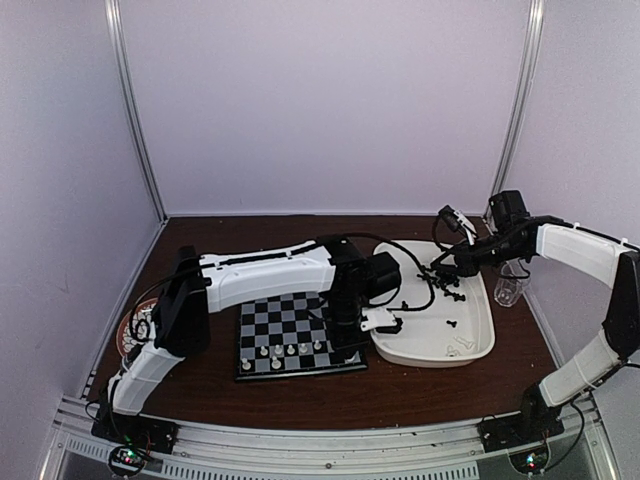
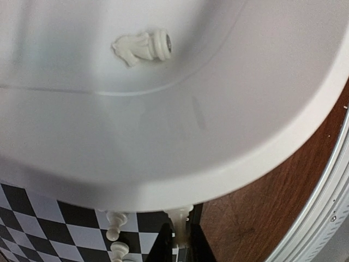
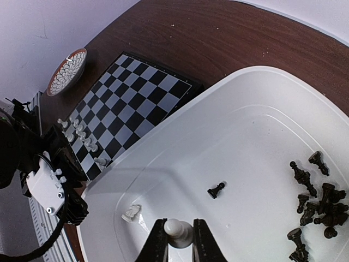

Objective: Set up the chess pieces on the board
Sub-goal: Place the rook at h1.

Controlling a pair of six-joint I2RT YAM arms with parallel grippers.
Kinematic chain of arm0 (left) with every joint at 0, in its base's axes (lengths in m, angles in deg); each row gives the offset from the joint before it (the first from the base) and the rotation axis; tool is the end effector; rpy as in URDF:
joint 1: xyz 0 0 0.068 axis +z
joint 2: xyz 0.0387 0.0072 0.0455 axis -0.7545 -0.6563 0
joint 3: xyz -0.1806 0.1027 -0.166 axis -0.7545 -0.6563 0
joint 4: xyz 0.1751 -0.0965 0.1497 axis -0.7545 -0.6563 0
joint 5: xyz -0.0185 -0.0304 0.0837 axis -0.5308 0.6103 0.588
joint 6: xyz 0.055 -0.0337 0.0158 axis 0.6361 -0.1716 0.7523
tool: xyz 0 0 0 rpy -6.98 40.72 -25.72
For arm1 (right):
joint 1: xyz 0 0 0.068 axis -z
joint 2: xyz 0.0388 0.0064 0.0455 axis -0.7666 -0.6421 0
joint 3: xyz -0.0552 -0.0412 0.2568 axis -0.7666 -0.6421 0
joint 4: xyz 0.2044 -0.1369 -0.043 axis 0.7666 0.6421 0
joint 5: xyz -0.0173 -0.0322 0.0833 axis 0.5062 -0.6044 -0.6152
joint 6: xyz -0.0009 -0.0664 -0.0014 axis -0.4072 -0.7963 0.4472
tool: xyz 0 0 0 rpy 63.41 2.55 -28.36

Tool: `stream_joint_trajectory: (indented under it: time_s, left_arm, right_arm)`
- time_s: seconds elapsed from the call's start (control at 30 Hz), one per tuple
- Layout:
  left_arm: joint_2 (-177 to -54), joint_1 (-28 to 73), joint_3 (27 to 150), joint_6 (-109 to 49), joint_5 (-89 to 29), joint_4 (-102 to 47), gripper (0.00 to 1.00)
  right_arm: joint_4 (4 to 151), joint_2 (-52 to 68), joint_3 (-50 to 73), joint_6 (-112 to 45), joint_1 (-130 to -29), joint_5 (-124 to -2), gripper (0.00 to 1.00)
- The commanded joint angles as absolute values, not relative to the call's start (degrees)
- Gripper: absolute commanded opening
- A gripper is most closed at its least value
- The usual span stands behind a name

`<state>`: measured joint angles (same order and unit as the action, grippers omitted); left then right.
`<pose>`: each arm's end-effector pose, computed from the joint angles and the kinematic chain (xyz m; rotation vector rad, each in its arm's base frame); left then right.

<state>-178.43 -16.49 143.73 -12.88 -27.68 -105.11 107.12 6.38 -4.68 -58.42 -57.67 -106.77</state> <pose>0.1859 -0.4210 0.1749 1.8278 2.5348 -0.2017 0.2808 0.0789 0.2465 -0.8445 2.1168 1.0110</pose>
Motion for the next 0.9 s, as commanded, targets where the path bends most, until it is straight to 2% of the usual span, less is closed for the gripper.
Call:
stream_joint_trajectory:
  time_s: [0.0, 0.87]
  left_arm:
    - [-179.79, -16.66, 145.54, -12.72, -26.26, -103.83, 0.00]
    - [-181.41, -16.49, 146.77, -11.88, -23.98, -104.22, 0.01]
  right_arm:
    - [107.16, 6.00, -5.26, -59.04, -57.44, -106.64, 0.05]
    - [107.51, 5.56, -5.30, -59.42, -57.48, -106.90, 0.06]
